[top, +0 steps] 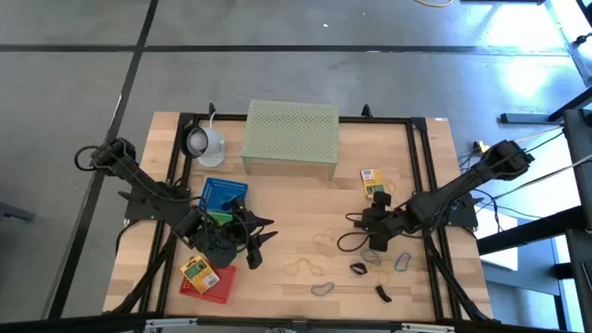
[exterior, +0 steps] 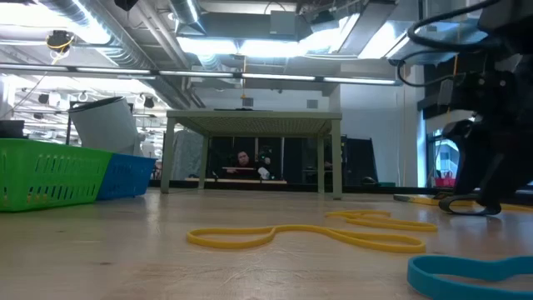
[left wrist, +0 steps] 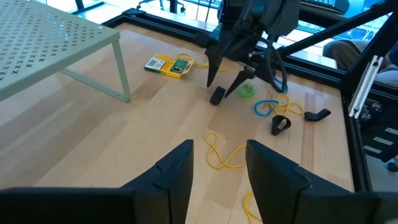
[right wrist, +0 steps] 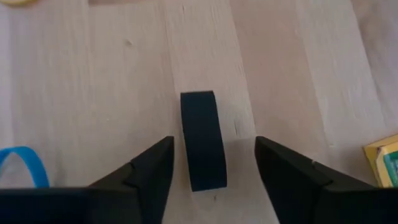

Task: Pick & Place Office Desk Supplies
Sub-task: Put the black rubber band into the blue bin

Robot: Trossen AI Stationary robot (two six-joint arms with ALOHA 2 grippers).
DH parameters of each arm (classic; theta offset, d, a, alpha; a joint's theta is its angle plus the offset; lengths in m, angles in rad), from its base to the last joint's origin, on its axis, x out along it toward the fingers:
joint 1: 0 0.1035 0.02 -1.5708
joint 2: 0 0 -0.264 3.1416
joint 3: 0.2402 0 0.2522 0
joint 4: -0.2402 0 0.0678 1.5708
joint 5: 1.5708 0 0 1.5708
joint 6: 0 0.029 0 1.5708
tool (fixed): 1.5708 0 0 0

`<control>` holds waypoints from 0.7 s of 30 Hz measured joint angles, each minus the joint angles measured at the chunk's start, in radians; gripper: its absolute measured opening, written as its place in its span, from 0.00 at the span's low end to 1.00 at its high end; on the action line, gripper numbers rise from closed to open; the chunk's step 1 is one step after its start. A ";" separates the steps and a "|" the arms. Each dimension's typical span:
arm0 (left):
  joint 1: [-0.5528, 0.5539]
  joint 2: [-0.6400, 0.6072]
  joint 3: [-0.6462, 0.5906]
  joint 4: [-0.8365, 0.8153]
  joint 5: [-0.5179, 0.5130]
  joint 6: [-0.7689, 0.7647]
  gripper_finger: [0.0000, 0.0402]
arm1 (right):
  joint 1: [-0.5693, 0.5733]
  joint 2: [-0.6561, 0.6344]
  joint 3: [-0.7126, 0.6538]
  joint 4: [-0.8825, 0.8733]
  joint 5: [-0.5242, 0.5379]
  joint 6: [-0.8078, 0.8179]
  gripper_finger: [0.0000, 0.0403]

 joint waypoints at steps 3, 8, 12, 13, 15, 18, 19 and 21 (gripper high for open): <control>0.000 0.000 0.000 0.000 0.000 0.000 0.35 | 0.000 0.031 0.000 0.001 0.009 0.000 0.65; 0.000 0.000 0.000 0.000 0.000 -0.001 0.35 | 0.000 0.066 0.003 0.004 0.023 0.024 0.69; 0.000 0.000 0.000 0.000 0.000 -0.001 0.35 | -0.001 0.068 0.003 0.009 -0.008 0.055 0.64; 0.000 0.000 0.000 0.000 0.000 -0.001 0.35 | -0.001 0.068 0.003 0.010 -0.012 0.058 0.61; 0.000 0.000 0.000 0.000 0.000 -0.002 0.35 | -0.001 0.069 0.003 0.013 -0.021 0.060 0.55; 0.000 0.000 0.000 0.000 0.000 -0.002 0.35 | 0.000 0.070 0.003 0.018 -0.032 0.060 0.42; 0.000 0.000 0.000 0.000 0.000 -0.002 0.35 | 0.000 0.070 0.003 0.020 -0.033 0.060 0.37; 0.000 0.000 0.000 0.000 0.002 -0.002 0.35 | 0.001 0.070 0.003 0.021 -0.025 0.072 0.27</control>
